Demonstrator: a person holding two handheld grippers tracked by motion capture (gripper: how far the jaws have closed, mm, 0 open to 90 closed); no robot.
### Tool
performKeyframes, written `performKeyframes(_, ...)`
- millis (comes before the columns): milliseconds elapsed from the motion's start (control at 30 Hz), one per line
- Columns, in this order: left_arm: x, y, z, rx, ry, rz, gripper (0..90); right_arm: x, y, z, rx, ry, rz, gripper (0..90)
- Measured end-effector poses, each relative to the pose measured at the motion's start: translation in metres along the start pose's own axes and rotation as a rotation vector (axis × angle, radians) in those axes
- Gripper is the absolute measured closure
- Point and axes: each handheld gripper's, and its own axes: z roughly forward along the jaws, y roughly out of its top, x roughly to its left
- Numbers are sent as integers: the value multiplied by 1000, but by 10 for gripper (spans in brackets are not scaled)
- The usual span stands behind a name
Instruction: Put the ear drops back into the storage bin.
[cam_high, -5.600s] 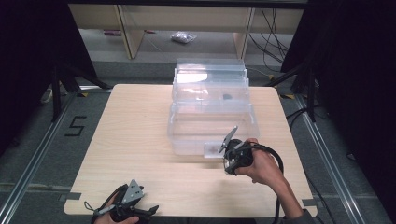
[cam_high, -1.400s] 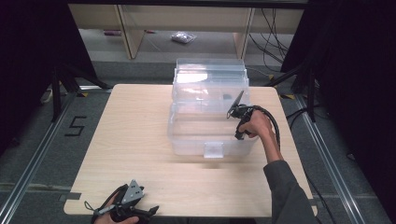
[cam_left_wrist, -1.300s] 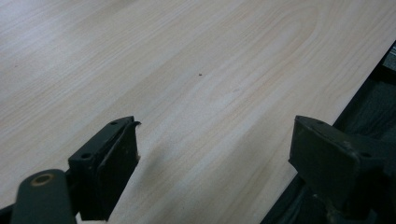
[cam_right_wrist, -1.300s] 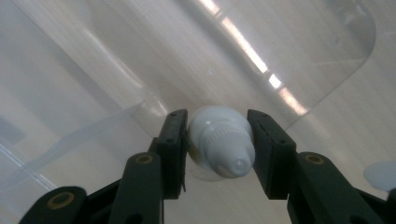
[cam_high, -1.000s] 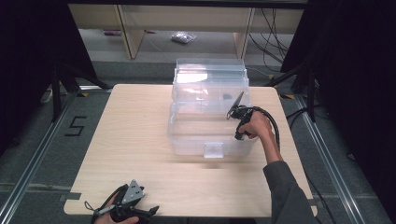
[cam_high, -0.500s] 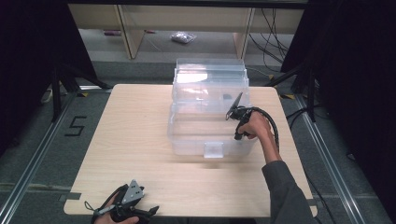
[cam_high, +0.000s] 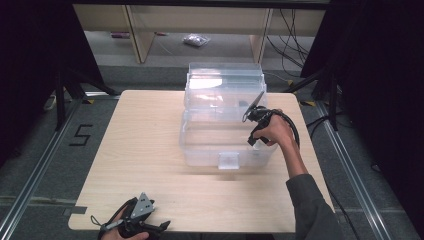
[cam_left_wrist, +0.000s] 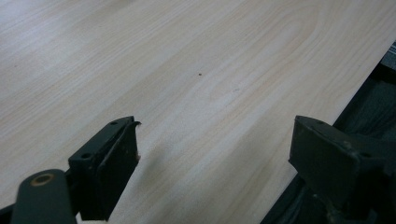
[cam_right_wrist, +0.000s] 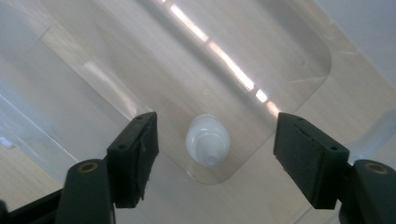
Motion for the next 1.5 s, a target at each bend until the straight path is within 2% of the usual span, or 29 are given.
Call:
performKeyframes(33,0,0,0,0,1,0,149,0,0,-1,-20,-8,-19,293)
performKeyframes(67,0,0,0,1,3,1,149,2,0,-3,-26,8,-3,291)
performKeyframes(100,0,0,0,3,2,4,149,1,-1,-3,-39,4,-17,277)
performKeyframes(133,0,0,0,2,2,2,149,3,-1,-4,-37,-1,5,268)
performKeyframes(300,0,0,0,2,1,2,149,7,-5,-11,-84,-14,-14,244)
performKeyframes(467,0,0,0,1,-1,-3,149,14,-10,-19,-122,-1,-22,245)
performKeyframes(733,1,0,0,-1,-2,-9,149,19,-12,-25,-144,-6,-40,242)
performKeyframes(867,1,0,0,6,1,3,149,22,-13,-28,-150,-7,-44,247)
performKeyframes(933,0,0,0,-5,0,-10,149,23,-14,-30,-170,-17,-45,257)
performKeyframes(1067,1,0,0,9,0,0,149,27,-17,-35,-186,-16,-58,257)
performKeyframes(1233,1,0,0,4,0,0,149,34,-23,-40,-203,-14,-53,252)
performKeyframes(1500,0,0,0,1,0,-4,149,42,-36,-42,-229,-14,-87,247)
